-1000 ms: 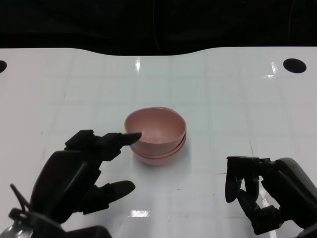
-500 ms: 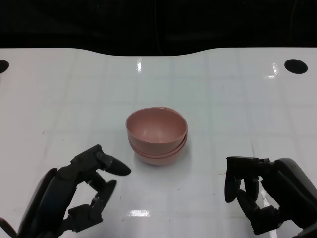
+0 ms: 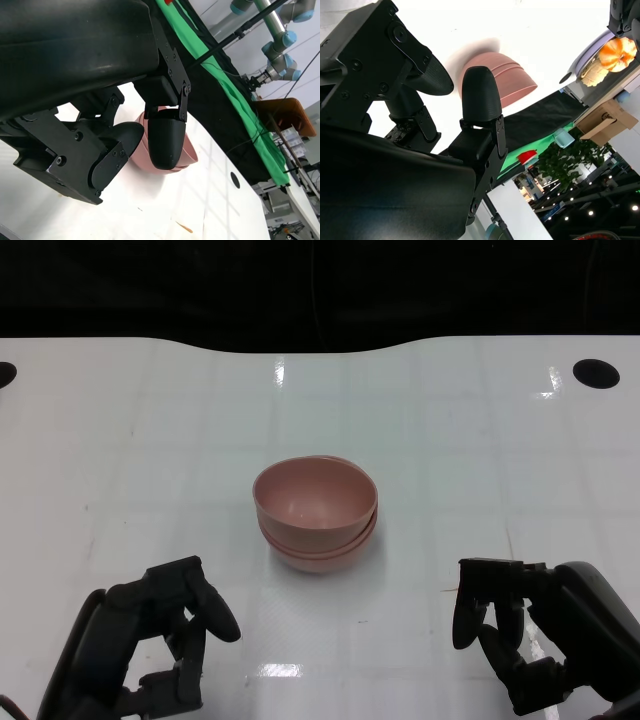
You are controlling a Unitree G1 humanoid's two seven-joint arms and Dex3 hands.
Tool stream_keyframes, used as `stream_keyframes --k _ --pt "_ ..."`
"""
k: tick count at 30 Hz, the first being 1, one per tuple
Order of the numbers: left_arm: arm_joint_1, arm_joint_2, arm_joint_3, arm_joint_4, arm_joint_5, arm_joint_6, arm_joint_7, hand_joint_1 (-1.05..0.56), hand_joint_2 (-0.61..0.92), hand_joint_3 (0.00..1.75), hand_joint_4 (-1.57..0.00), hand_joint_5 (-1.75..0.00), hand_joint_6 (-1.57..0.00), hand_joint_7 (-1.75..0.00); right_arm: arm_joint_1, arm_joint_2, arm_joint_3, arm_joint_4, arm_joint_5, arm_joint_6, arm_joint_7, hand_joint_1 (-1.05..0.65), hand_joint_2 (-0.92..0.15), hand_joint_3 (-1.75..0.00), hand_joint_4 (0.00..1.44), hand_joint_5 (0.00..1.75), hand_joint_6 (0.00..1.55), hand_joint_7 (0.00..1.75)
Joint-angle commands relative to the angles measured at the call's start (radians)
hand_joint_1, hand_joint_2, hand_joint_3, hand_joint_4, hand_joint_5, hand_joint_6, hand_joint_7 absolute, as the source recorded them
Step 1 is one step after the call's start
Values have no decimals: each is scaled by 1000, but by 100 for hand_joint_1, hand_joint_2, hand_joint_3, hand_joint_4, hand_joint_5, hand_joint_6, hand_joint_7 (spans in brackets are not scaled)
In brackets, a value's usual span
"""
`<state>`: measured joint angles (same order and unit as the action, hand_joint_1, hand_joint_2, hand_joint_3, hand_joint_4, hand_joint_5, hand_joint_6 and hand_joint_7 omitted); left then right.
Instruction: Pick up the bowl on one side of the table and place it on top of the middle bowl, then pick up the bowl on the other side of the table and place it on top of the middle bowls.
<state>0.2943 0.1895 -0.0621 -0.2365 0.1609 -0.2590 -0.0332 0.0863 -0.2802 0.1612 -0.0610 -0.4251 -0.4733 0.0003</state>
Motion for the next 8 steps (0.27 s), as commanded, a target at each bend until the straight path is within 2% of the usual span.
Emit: stream_keyframes --k 1,8 --pt "-13 2 9 21 12 2 0 -9 32 149 -90 -174 -82 -155 1 -18 -14 8 14 -3 8 -8 -17 -160 93 175 83 146" --pt "-16 -8 3 33 1 3 -6 -6 32 148 -87 -174 -79 -157 -3 -27 -23 21 22 -14 8 -8 -17 -160 93 175 83 144"
